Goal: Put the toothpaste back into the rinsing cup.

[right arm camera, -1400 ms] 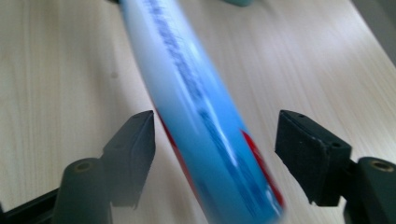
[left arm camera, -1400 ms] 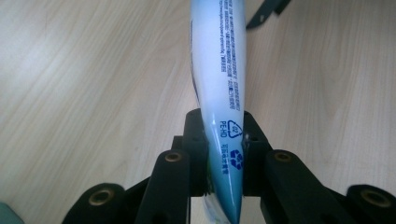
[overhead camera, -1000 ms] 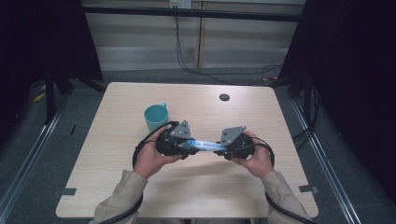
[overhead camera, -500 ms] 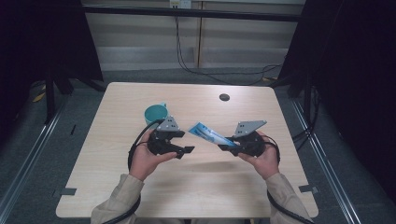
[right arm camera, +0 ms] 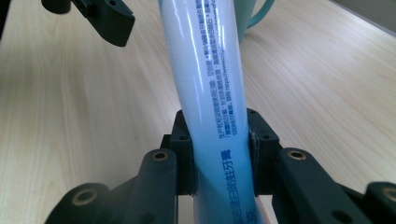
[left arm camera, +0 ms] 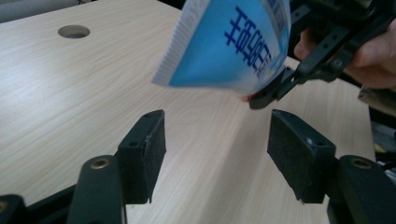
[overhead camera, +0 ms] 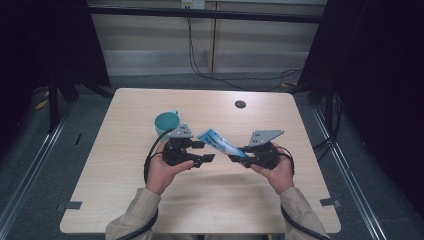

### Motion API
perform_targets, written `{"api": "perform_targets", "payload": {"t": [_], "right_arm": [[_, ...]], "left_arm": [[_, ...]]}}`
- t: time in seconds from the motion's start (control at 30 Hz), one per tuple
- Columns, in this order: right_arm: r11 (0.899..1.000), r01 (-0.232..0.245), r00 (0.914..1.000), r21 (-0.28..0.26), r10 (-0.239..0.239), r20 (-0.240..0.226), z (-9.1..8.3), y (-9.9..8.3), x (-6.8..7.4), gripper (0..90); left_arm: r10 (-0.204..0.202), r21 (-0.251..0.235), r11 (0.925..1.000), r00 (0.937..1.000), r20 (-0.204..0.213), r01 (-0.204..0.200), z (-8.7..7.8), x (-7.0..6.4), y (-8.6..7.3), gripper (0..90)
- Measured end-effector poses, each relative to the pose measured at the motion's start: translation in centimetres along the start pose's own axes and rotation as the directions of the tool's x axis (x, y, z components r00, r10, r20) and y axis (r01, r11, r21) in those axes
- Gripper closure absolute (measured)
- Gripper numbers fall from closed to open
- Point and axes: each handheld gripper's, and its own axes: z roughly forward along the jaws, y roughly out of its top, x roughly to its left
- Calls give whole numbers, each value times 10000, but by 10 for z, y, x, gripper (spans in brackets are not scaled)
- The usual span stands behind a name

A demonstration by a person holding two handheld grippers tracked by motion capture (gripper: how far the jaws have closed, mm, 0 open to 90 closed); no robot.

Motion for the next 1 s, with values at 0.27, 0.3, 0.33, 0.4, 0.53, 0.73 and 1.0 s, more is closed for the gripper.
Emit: {"api": "perform_targets", "payload": {"t": [0.27,0.3,0.33,0.4,0.53,0.73,1.0], "right_arm": [[9999,-148,9998,40,149,-157,12,0,4,690],[9997,-238,9995,17,239,-192,12,1,5,690],[9997,-240,9995,-15,240,-204,12,1,5,690],[9990,-406,9981,-196,396,-473,14,2,6,690],[9982,-517,9969,-313,497,-609,17,2,7,690],[9955,-819,9939,-470,782,-773,20,1,8,689],[9898,-1294,9845,-601,1210,-1267,27,2,11,669]], "left_arm": [[-466,-921,9946,9988,167,479,-3,-1,6,442],[-572,-1053,9927,9981,229,593,-3,0,6,451],[-699,-1194,9901,9968,378,739,-3,0,6,461],[-702,-1454,9864,9962,507,769,-2,-1,6,475],[-875,-1741,9801,9948,513,952,-1,-1,6,482],[-942,-2061,9734,9948,394,1003,-2,-3,8,486],[-861,-1961,9760,9949,536,950,-8,-8,16,622]]}}
